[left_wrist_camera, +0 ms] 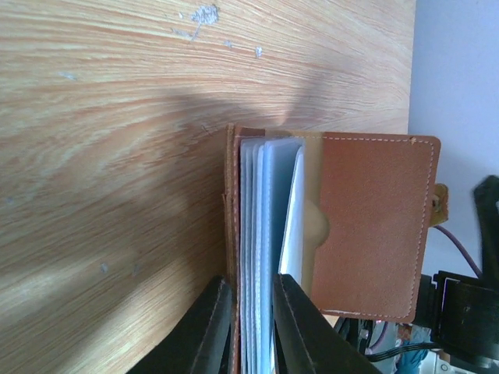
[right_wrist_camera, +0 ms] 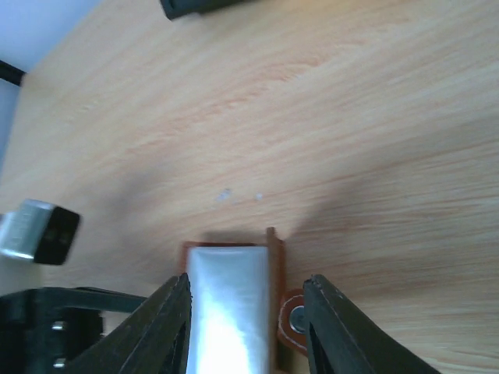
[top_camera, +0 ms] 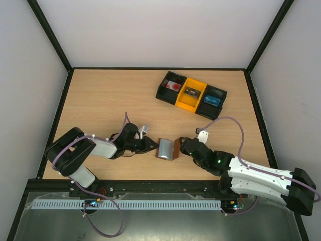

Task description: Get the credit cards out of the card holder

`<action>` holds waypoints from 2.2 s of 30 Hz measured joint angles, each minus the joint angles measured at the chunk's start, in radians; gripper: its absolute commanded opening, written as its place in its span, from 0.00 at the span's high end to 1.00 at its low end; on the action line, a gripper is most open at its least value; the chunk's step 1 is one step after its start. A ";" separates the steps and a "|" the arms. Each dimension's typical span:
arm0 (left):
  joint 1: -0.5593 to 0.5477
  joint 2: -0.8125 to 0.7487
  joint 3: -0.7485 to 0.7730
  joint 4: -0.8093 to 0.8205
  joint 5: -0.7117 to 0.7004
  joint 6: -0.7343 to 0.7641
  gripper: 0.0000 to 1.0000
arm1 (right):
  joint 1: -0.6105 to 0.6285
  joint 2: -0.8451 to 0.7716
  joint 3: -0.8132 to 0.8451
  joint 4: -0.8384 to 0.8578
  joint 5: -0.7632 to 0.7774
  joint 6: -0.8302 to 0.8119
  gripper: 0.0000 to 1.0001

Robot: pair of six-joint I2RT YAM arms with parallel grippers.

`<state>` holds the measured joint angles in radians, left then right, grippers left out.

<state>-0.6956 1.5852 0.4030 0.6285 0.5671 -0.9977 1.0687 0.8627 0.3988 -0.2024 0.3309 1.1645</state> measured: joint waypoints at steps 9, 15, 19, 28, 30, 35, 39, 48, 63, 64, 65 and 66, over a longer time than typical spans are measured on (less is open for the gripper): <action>-0.024 -0.002 0.011 -0.019 -0.012 0.004 0.84 | 0.000 -0.039 0.056 0.014 -0.068 -0.059 0.72; -0.029 -0.002 0.019 -0.032 -0.027 0.006 0.82 | 0.000 0.086 0.081 0.059 -0.123 -0.103 0.69; -0.029 -0.009 0.020 -0.047 -0.037 0.009 0.81 | 0.000 0.195 0.112 0.061 -0.146 -0.124 0.73; -0.031 -0.058 0.024 -0.127 -0.092 0.040 0.69 | 0.000 0.309 0.098 0.042 -0.112 -0.115 0.79; -0.031 -0.062 0.024 -0.142 -0.105 0.049 0.67 | 0.000 0.313 0.068 0.049 -0.105 -0.103 0.81; -0.031 -0.061 0.026 -0.152 -0.116 0.060 0.61 | 0.000 0.357 -0.005 0.074 -0.103 -0.076 0.82; -0.042 -0.043 0.037 -0.148 -0.115 0.066 0.60 | 0.000 0.391 -0.018 0.135 -0.094 -0.063 0.84; -0.067 0.011 0.062 -0.141 -0.124 0.068 0.69 | 0.000 0.419 -0.038 0.231 -0.083 -0.052 0.84; -0.067 0.011 0.014 -0.003 -0.093 0.001 0.73 | -0.002 0.394 -0.089 0.307 -0.080 -0.052 0.85; -0.067 0.010 0.005 0.021 -0.088 -0.007 0.73 | -0.002 0.392 -0.093 0.314 -0.080 -0.052 0.85; -0.067 0.008 -0.003 0.041 -0.084 -0.016 0.73 | -0.002 0.389 -0.098 0.321 -0.080 -0.052 0.85; -0.067 0.004 -0.010 0.061 -0.079 -0.022 0.72 | -0.002 0.387 -0.102 0.327 -0.080 -0.051 0.86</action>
<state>-0.7628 1.5890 0.3935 0.6899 0.4885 -1.0199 1.0672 1.2495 0.2966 0.1246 0.2512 1.1130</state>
